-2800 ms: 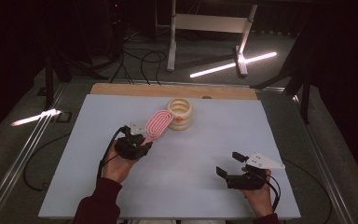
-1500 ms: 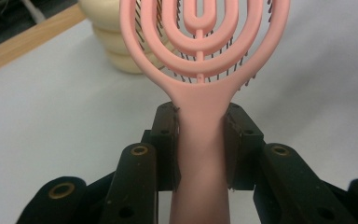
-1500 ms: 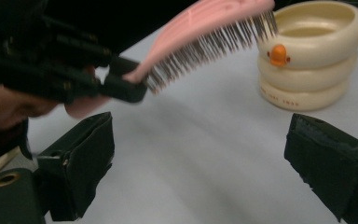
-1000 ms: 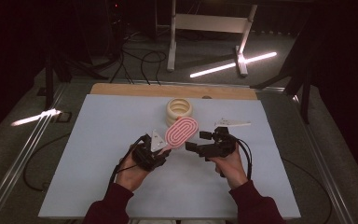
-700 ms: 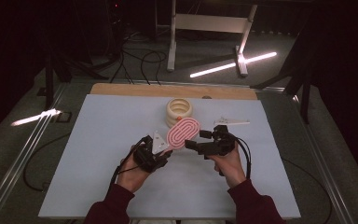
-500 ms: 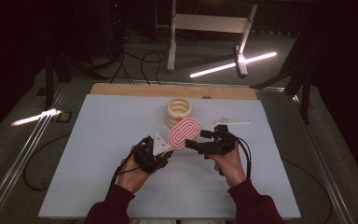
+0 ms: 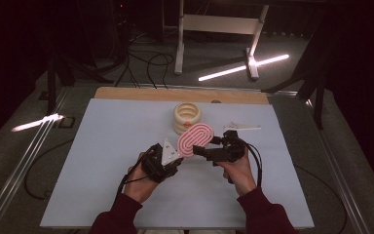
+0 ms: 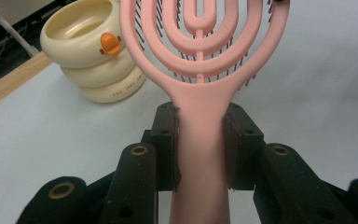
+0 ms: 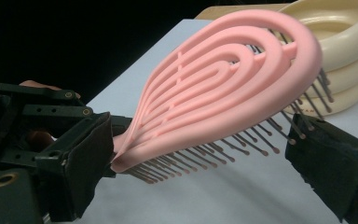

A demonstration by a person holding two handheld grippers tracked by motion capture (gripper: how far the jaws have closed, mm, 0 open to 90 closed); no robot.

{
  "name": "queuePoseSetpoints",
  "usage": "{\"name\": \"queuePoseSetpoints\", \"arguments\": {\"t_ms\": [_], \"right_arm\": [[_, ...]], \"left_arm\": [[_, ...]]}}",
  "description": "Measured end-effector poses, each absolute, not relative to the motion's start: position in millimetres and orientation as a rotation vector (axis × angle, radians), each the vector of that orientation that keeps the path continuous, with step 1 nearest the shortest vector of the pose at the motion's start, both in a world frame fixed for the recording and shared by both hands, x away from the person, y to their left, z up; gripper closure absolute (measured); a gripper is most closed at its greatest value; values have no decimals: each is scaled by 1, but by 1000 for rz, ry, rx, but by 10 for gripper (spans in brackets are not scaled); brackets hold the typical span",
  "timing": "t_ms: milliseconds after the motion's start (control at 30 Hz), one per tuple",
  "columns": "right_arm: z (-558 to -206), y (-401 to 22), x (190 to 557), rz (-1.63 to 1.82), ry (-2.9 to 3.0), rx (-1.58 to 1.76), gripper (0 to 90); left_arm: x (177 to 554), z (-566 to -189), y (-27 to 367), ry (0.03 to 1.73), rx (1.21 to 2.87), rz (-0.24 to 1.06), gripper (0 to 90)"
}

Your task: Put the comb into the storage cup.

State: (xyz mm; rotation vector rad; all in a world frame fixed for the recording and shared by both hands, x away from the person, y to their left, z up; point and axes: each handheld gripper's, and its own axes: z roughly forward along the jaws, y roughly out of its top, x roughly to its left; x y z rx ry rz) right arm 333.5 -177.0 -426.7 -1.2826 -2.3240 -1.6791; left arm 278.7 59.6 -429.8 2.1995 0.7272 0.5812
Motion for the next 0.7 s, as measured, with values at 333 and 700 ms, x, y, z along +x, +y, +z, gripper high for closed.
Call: {"name": "queuePoseSetpoints", "arguments": {"t_ms": [333, 700], "right_arm": [[-428, -177, 335, -1679, -2212, -1247, 92], [-424, -172, 333, -1677, -2184, -1240, 298]], "left_arm": [[276, -430, 57, 705, 2192, 590, 694], [271, -429, 54, 656, 2149, 605, 694]]}}
